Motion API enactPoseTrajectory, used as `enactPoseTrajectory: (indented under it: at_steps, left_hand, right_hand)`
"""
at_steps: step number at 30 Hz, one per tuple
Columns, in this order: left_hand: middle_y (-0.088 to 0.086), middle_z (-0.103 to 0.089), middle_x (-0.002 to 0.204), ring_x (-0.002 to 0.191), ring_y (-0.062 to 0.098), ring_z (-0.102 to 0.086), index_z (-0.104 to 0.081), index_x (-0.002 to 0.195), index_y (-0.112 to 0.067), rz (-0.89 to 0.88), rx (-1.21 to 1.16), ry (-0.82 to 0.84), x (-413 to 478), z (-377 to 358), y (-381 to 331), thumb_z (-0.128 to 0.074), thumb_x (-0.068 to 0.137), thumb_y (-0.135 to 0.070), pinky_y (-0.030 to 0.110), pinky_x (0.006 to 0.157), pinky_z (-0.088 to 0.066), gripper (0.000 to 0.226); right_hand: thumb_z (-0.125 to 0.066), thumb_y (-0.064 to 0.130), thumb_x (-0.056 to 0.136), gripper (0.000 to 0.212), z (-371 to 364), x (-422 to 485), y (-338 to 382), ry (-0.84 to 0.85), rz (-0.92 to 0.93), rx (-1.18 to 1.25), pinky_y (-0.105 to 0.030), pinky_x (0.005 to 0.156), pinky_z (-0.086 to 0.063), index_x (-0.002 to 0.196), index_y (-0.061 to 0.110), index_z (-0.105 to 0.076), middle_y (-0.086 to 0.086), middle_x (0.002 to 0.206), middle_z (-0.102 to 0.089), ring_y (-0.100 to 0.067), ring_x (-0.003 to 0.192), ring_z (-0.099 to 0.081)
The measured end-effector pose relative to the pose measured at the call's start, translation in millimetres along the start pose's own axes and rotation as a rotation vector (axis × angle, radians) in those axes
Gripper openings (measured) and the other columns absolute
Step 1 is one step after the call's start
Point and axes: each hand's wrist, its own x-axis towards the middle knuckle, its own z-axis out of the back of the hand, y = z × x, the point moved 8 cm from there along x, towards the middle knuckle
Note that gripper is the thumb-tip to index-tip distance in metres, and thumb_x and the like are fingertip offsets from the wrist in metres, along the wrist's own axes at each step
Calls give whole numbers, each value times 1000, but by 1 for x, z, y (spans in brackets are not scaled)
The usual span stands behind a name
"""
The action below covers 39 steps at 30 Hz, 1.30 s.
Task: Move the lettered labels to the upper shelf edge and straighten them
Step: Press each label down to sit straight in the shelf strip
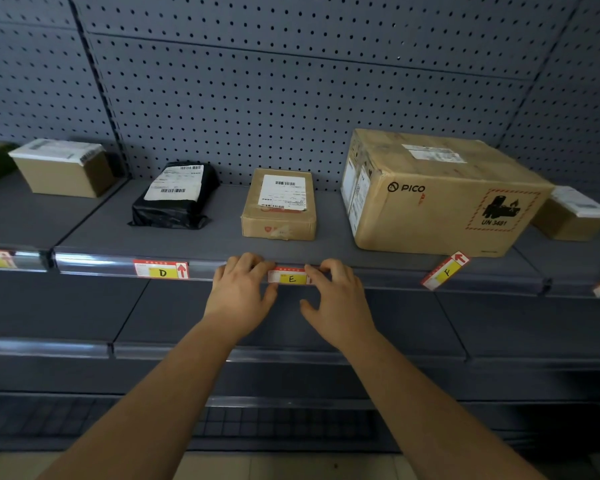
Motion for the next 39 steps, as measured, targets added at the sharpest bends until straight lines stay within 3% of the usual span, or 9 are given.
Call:
enactPoseTrajectory:
  at_steps: [5,18,21,24,28,32,35,39]
  left_hand:
    - [0,-56,108,99,24,-52,-63,113,-22,-6,7,-21,-1,-2,0,-62,83,-31,43,89,-40,31]
    - [-1,-56,111,104,23,-50,-62,114,-24,0,-11,-13,-2,-2,1,-57,87,-36,44,93,-36,30]
    - [-2,-55,114,109,22,-48,-61,117,-25,38,0,36,-2,-3,-2,-55,87,-38,44,97,-34,33]
    - [-2,-55,114,109,22,-48,-61,115,-27,50,-25,22,-3,3,-8,-57,86,-39,43,96,-35,32]
    - [-1,-60,109,100,23,-54,-61,115,-23,-27,-134,-33,-8,5,-49,-49,84,-43,40,88,-44,39]
    - [-1,-60,112,104,22,-55,-60,119,-21,-60,-209,-4,-5,-19,-111,-44,84,-50,40,92,-45,48]
    - [-1,-60,114,106,22,-55,-60,119,-20,-79,-230,15,2,-41,-159,-44,84,-50,40,93,-45,49]
    - [-1,-59,117,109,22,-54,-59,119,-21,-68,-246,41,10,-70,-208,-49,84,-48,40,95,-45,46]
  right_hand:
    - [-69,37,81,62,-2,2,-5,43,25,-14,-39,102,-34,138,20,-52,-2,122,-45,-22,116,-44]
    - [-66,38,84,52,6,2,-9,60,-8,46,-38,100,-37,131,20,-55,-1,118,-48,-19,112,-44]
    - [-64,42,84,57,4,3,-8,132,14,37,-39,104,-34,135,21,-50,0,122,-45,-19,116,-40]
    - [-63,41,87,56,16,2,-18,162,3,154,-35,104,-36,137,21,-49,1,124,-45,-17,119,-41]
    - [-61,39,90,47,59,-16,-62,73,24,238,-31,99,-41,134,25,-53,5,121,-49,-11,117,-44]
    - [-62,39,88,42,98,-38,-129,32,-5,202,-32,95,-45,128,27,-57,9,116,-50,-8,108,-47]
    - [-64,36,89,41,121,-52,-172,4,-25,187,-25,97,-39,128,23,-59,7,122,-51,-7,114,-44]
    - [-64,36,88,40,132,-61,-218,24,-34,161,-30,94,-43,126,23,-58,6,121,-51,-11,116,-46]
